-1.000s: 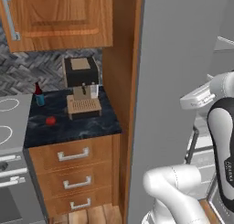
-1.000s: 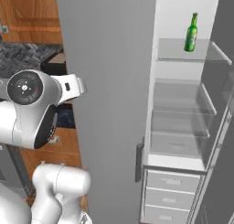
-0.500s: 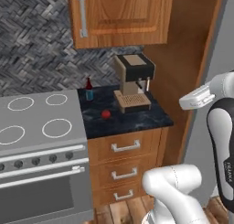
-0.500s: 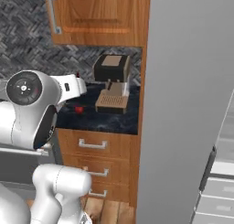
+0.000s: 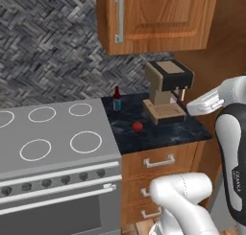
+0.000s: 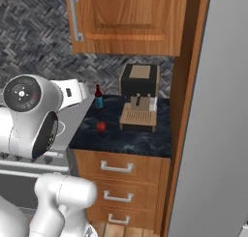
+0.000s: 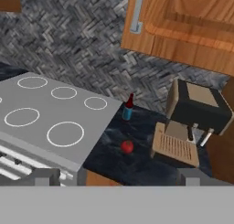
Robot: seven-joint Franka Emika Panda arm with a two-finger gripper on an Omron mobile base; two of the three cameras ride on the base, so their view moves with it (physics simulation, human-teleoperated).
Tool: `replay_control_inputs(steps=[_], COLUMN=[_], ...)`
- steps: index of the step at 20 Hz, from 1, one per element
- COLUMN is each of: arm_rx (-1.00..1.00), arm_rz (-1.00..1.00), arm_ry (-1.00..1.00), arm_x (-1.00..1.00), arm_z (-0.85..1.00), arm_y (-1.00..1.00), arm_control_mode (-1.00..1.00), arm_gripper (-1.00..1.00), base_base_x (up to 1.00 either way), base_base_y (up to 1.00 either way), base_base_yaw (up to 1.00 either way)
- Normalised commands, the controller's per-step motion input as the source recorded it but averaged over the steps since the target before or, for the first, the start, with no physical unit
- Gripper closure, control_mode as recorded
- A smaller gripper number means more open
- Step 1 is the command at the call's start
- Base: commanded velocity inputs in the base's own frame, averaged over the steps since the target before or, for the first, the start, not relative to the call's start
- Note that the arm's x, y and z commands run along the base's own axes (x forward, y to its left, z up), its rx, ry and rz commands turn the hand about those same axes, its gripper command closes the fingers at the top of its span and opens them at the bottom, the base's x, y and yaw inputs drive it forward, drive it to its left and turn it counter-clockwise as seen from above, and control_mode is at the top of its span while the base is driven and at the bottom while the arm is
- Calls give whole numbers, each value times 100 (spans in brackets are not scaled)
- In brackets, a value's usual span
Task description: Place the beers on the top shelf of the fridge to keep them out of children's reach, and place the tomato on lower shelves for easy access.
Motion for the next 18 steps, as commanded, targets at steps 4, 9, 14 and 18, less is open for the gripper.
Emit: replay_control_inputs(steps=[4,9,14,18], arm_rx=[0,0,0,0], arm_rz=[0,0,0,0], arm_ry=[0,0,0,0], arm_x=[0,0,0,0], arm_z=[0,0,0,0], arm_y=[0,0,0,0], arm_control_mode=[100,100,100,100], arm_gripper=[-100,-100,-100,-100], base_base_x=[56,51,51,51], base_base_y=[16,31,39,32], base_base_yaw=[0,0,0,0])
